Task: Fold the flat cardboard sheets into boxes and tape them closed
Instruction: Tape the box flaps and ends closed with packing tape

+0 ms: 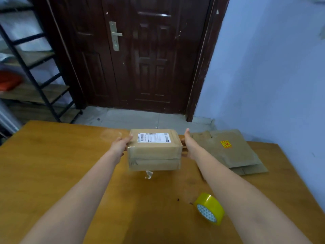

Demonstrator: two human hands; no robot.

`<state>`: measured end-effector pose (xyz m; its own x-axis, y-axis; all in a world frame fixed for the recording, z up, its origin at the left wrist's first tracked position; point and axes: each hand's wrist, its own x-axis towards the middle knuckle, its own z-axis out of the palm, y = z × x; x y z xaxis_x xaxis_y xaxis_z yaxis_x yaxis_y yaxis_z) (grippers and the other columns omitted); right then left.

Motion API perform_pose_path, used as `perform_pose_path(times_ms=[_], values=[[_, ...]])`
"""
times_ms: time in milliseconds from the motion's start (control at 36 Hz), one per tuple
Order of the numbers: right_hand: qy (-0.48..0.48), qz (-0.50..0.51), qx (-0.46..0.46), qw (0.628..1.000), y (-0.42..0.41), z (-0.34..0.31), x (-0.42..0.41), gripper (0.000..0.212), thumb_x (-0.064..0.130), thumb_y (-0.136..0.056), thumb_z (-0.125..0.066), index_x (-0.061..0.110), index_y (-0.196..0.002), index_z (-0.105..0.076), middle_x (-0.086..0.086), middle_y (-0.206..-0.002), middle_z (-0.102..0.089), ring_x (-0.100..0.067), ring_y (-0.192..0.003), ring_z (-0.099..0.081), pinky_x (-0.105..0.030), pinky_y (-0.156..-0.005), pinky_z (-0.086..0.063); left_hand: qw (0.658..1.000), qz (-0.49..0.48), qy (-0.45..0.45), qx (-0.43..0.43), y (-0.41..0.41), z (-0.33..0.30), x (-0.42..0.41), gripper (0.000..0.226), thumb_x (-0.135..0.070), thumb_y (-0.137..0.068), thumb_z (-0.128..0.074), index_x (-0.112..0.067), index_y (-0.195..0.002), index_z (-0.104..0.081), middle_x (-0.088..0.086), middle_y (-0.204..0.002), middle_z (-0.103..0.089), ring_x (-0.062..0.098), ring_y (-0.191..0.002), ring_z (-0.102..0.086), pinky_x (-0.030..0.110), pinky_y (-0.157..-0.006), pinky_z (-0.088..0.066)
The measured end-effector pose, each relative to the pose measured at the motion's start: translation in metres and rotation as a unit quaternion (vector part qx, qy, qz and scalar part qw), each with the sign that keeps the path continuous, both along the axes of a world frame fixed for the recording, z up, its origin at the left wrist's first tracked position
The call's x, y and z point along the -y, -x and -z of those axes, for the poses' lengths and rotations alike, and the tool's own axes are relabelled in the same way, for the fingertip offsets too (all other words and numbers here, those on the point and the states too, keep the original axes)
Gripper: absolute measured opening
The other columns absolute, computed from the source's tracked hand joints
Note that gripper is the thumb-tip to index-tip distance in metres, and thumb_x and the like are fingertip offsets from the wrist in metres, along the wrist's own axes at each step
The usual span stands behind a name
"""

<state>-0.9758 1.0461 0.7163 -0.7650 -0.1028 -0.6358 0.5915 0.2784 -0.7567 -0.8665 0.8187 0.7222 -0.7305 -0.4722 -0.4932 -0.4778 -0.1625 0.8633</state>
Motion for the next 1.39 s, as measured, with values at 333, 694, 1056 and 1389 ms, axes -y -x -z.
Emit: perform_pose_path(times_ms=[333, 694, 1056, 1389], values=[[0.181, 0.087, -0.095, 0.975, 0.029, -0.022, -0.019, 0.063, 0.064, -0.093, -0.024, 0.013, -0.092, -0.061, -0.005, -0.102, -0.066, -0.020, -0.095, -0.059, -0.037, -0.080, -0.045, 0.992, -0.004, -0.007, -0.124, 0.029, -0.007, -0.009, 0.019, -0.007, -0.088, -0.063, -0.011, -0.099, -0.047, 0.003, -0.108, -0.059, 0.016, -0.087, -0.058, 0.028, -0.063, -0.046], [0.164, 0.053, -0.128, 0.977, 0.018, 0.013, -0.015, 0.009, 0.018, -0.093, -0.056, 0.010, -0.089, -0.058, -0.006, -0.092, -0.065, -0.020, -0.091, -0.060, -0.039, -0.091, -0.048, 0.984, -0.002, 0.095, -0.154, 0.011, 0.032, -0.015, 0.066, 0.024, -0.080, -0.052, -0.011, -0.134, -0.038, 0.005, -0.115, -0.049, 0.021, -0.104, -0.049, 0.037, -0.081, -0.050], [0.086, 0.049, 0.023, 0.995, -0.010, 0.085, -0.006, 0.016, 0.012, -0.095, -0.052, 0.007, -0.110, -0.054, -0.012, -0.118, -0.057, -0.024, -0.109, -0.054, -0.032, -0.092, -0.047, 0.987, 0.022, 0.161, 0.012, -0.017, 0.094, 0.000, 0.045, 0.019, -0.088, -0.033, -0.015, -0.116, -0.042, 0.006, -0.113, -0.048, 0.026, -0.102, -0.049, 0.033, -0.067, -0.043], [0.038, 0.039, 0.111, 0.992, 0.023, 0.111, 0.009, 0.071, 0.061, -0.093, -0.033, 0.014, -0.145, -0.032, -0.009, -0.150, -0.035, -0.029, -0.137, -0.033, -0.046, -0.115, -0.024, 0.995, -0.093, 0.019, -0.003, 0.033, 0.078, 0.017, 0.043, -0.039, -0.100, -0.038, -0.009, -0.128, -0.049, 0.005, -0.118, -0.052, 0.026, -0.113, -0.050, 0.041, -0.085, -0.043]])
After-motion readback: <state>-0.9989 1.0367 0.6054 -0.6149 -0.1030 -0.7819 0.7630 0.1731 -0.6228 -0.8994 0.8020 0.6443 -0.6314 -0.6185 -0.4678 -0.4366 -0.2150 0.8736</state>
